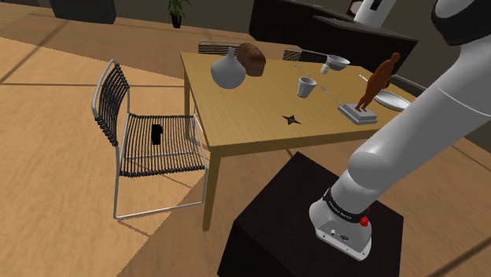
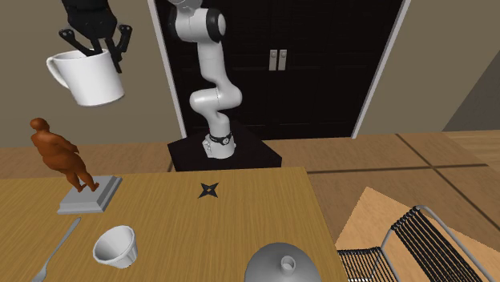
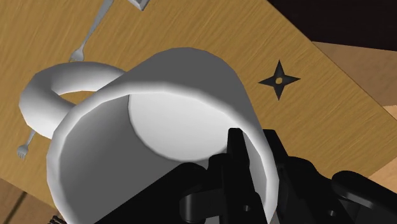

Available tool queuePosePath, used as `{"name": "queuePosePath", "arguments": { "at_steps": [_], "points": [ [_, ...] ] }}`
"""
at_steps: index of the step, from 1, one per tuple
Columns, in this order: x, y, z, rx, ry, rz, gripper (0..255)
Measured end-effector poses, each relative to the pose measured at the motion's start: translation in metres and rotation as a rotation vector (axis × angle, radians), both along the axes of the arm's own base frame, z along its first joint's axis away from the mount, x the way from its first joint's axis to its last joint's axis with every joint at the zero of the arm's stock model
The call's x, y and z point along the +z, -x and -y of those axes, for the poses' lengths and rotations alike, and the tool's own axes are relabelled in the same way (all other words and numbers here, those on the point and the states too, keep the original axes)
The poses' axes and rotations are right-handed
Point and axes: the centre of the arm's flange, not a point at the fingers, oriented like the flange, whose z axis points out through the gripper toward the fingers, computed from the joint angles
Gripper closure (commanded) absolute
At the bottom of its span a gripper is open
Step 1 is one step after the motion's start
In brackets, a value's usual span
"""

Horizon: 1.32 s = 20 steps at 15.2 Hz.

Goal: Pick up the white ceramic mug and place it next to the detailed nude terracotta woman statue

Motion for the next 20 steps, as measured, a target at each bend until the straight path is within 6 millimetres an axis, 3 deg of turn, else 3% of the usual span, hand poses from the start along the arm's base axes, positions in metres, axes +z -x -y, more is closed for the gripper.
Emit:
{"name": "queuePosePath", "arguments": {
  "at_steps": [8,20],
  "points": [
    [-0.004,0.047,0.092,-0.001,0.000,0.001,255],
    [-0.064,0.050,0.100,0.003,0.000,0.000,255]
  ]
}}
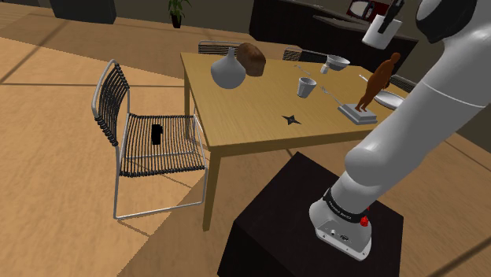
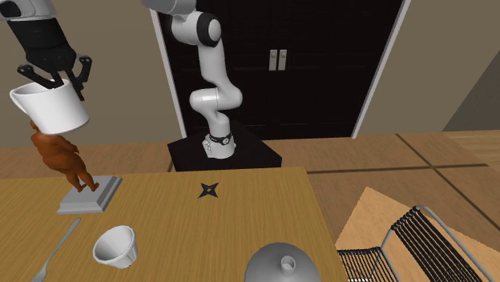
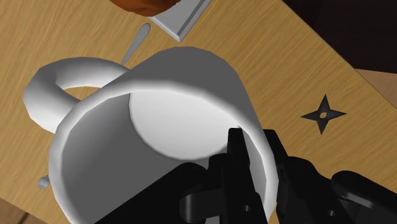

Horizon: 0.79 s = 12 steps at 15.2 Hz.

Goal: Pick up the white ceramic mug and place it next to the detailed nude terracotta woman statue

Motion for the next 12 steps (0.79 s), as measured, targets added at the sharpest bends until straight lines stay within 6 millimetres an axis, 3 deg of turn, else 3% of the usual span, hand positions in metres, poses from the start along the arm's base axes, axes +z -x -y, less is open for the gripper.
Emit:
{"name": "queuePosePath", "arguments": {
  "at_steps": [12],
  "points": [
    [-0.063,0.000,0.000,0.000,0.000,0.000,255]
  ]
}}
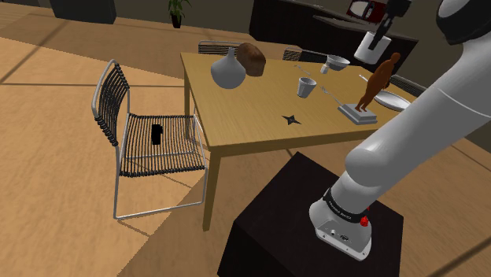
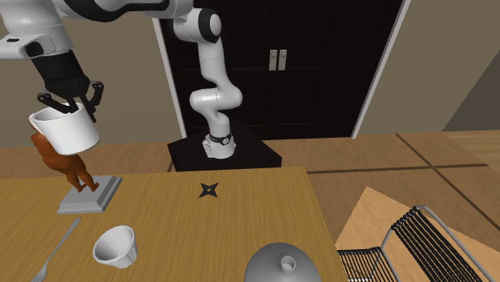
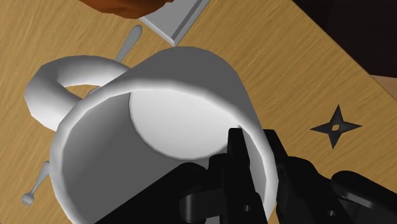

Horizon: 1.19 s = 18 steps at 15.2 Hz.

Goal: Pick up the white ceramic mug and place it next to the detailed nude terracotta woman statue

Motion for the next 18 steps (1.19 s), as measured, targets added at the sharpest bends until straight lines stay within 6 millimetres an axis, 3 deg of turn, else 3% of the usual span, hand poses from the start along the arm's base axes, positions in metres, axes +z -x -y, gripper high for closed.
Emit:
{"name": "queuePosePath", "arguments": {
  "at_steps": [18],
  "points": [
    [-0.096,0.000,0.001,0.000,0.000,0.000,255]
  ]
}}
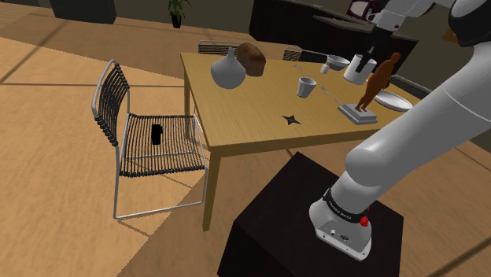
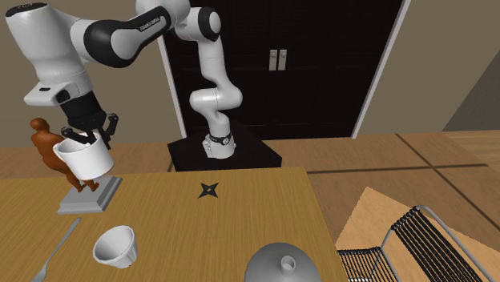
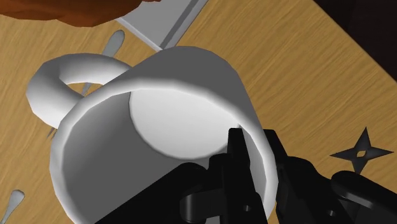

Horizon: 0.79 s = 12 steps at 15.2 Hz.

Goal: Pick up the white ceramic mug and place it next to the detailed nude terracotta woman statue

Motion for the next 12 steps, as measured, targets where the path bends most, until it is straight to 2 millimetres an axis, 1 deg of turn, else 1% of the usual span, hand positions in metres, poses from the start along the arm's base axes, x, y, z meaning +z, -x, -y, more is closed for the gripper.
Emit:
{"name": "queuePosePath", "arguments": {
  "at_steps": [12],
  "points": [
    [-0.062,0.000,-0.001,0.000,0.000,0.000,255]
  ]
}}
